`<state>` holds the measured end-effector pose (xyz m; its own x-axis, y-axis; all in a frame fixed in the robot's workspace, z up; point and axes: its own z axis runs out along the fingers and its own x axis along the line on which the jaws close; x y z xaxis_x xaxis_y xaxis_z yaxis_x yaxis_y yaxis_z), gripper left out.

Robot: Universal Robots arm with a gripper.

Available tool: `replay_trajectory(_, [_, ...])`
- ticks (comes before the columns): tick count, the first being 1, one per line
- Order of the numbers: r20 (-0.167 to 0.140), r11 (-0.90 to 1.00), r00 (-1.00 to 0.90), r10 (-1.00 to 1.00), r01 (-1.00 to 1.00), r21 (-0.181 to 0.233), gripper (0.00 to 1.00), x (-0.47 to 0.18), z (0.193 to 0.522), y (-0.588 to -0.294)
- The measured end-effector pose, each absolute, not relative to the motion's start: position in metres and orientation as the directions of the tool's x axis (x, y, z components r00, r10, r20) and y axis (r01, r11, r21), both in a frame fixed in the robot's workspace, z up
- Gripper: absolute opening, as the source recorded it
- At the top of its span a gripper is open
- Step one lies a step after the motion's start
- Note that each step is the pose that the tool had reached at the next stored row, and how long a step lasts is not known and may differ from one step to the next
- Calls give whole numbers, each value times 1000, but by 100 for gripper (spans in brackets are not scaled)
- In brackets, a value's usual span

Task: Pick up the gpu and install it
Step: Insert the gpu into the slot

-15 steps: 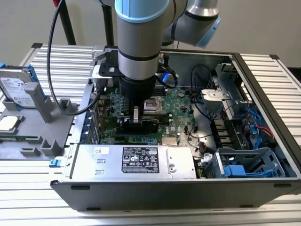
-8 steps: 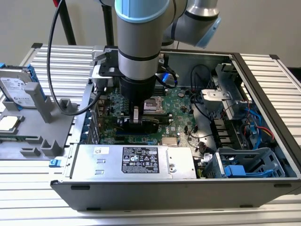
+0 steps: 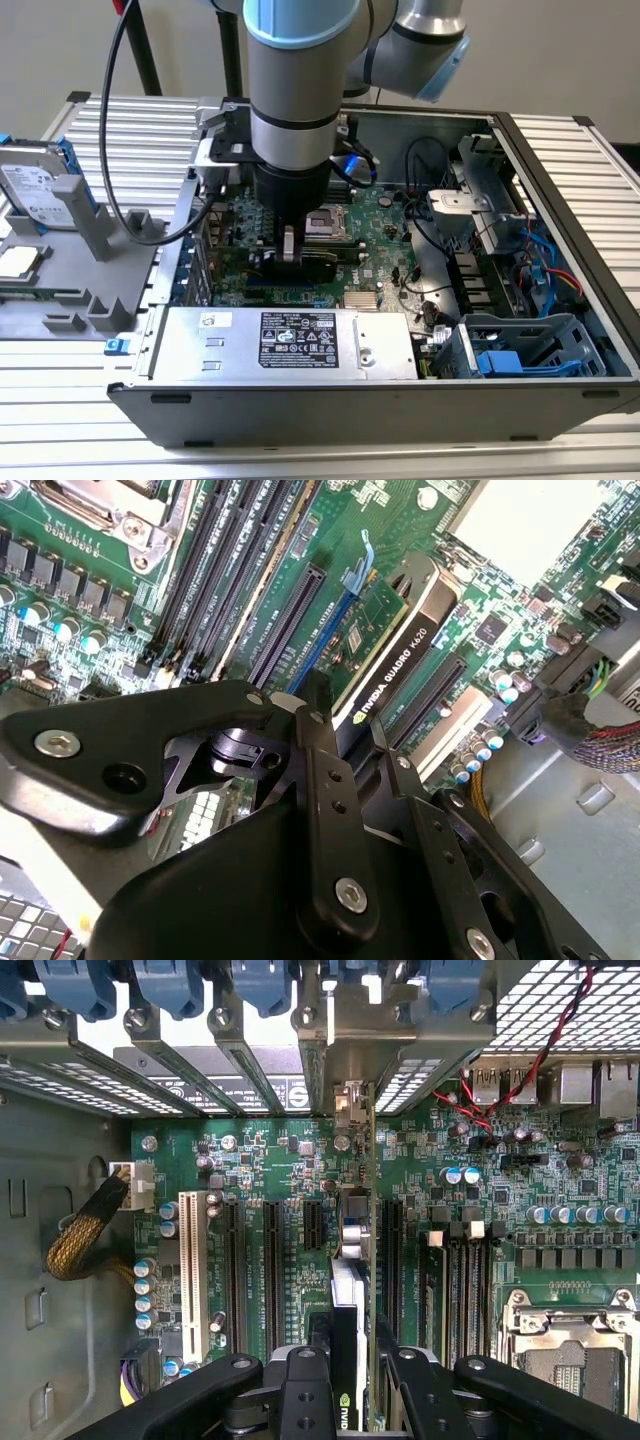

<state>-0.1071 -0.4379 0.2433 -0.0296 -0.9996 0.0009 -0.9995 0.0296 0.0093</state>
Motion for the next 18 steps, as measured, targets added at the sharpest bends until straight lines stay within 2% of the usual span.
replay_trajectory(18, [1, 29, -29, -1000, -1000, 9, 0, -108, 242, -440])
